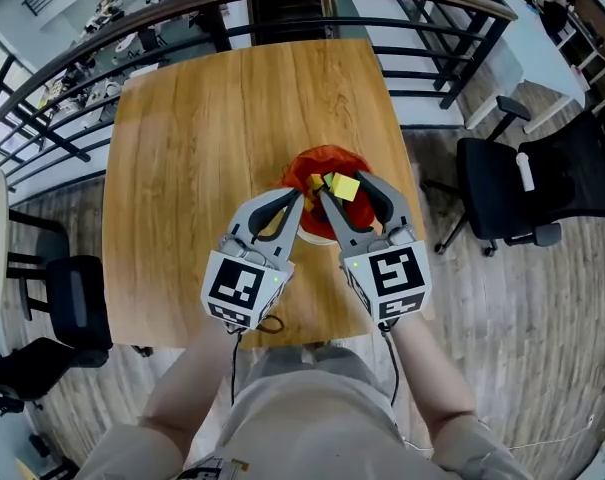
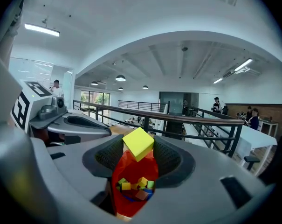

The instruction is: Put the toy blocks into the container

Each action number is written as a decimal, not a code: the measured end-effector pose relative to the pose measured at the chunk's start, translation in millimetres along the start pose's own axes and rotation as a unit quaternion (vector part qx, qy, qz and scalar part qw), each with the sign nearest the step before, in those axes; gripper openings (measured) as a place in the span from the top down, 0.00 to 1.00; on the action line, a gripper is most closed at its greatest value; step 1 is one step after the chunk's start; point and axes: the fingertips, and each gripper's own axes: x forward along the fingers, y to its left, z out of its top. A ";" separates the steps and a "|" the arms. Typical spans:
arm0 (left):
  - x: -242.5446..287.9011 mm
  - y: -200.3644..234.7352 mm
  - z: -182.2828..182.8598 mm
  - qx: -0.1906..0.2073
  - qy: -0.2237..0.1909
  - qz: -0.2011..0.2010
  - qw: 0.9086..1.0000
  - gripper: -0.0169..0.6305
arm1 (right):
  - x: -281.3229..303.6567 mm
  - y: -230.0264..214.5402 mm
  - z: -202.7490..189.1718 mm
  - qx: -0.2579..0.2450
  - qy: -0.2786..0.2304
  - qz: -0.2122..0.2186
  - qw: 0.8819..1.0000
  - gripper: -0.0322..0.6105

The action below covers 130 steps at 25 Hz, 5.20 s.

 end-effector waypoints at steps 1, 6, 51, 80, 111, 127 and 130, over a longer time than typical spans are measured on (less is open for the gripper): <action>3.0 1.6 -4.0 -0.002 0.004 0.000 1.000 0.95 | 4.5 -1.0 -4.2 0.002 0.005 0.001 1.000 0.63; 12.7 10.2 -27.3 -0.009 0.027 0.002 1.000 0.95 | 25.1 -4.1 -29.2 0.010 0.036 0.006 0.999 0.63; 8.8 22.5 -48.6 -0.035 0.056 0.004 0.998 0.95 | 33.4 -9.6 -60.0 0.020 0.089 0.017 0.996 0.78; -125.2 -27.3 121.5 0.037 -0.095 0.039 0.994 0.95 | -142.6 43.9 90.5 0.006 -0.111 0.019 0.994 0.90; -170.1 -68.2 62.6 -0.005 -0.054 0.029 0.998 0.95 | -169.6 99.9 41.2 0.012 -0.057 0.068 0.996 0.90; -180.5 -48.5 74.0 -0.002 -0.059 0.050 0.997 0.95 | -138.8 119.6 49.3 0.016 -0.068 0.100 0.993 0.89; -178.7 -37.2 73.2 0.010 -0.061 0.064 0.996 0.95 | -127.3 120.5 50.4 0.014 -0.067 0.105 0.992 0.89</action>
